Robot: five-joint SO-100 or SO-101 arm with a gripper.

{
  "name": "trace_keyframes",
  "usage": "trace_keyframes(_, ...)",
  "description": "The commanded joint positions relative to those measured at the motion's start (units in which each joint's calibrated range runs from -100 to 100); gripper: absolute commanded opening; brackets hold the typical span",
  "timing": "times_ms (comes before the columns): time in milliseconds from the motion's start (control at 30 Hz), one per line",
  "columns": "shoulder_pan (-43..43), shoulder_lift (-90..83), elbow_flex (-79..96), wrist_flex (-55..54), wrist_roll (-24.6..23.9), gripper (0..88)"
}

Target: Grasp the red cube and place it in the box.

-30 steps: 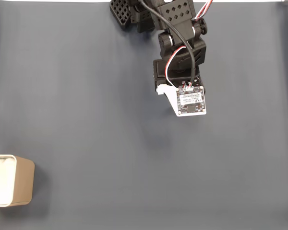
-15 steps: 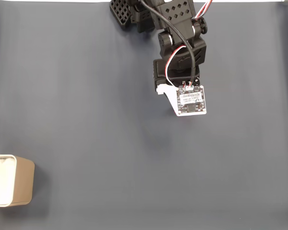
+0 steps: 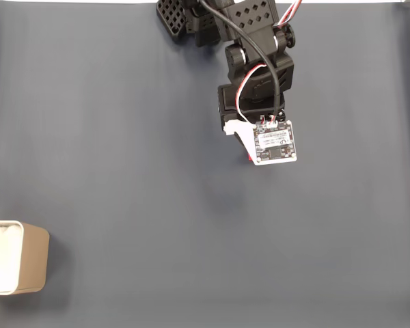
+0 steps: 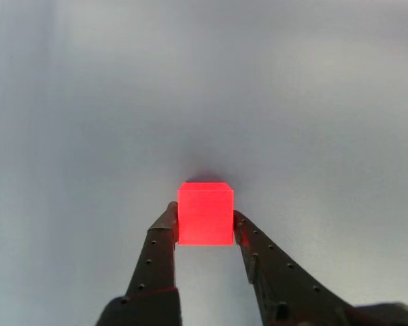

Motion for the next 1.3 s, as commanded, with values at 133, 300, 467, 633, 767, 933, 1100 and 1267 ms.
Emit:
trace_keyframes(133, 1.7, -4.8, -2.7, 3.9, 1.1, 3.2)
trace_keyframes(300, 5.9, -9.3, -6.6, 9.3, 2.2, 0.9)
trace_keyframes(467, 11.9, -14.1, -9.6, 13.0, 4.4, 0.7)
trace_keyframes(633, 17.7, -17.0, -12.4, 15.7, 6.4, 0.5)
trace_keyframes(767, 21.2, -17.8, -15.8, 18.3, 7.4, 0.5)
trace_keyframes(933, 24.0, -17.7, -21.6, 20.9, 7.8, 0.0)
trace_keyframes(1100, 26.7, -15.5, -27.7, 22.9, 7.6, 0.0)
trace_keyframes(1267, 29.1, -12.9, -32.8, 23.4, 8.0, 0.0)
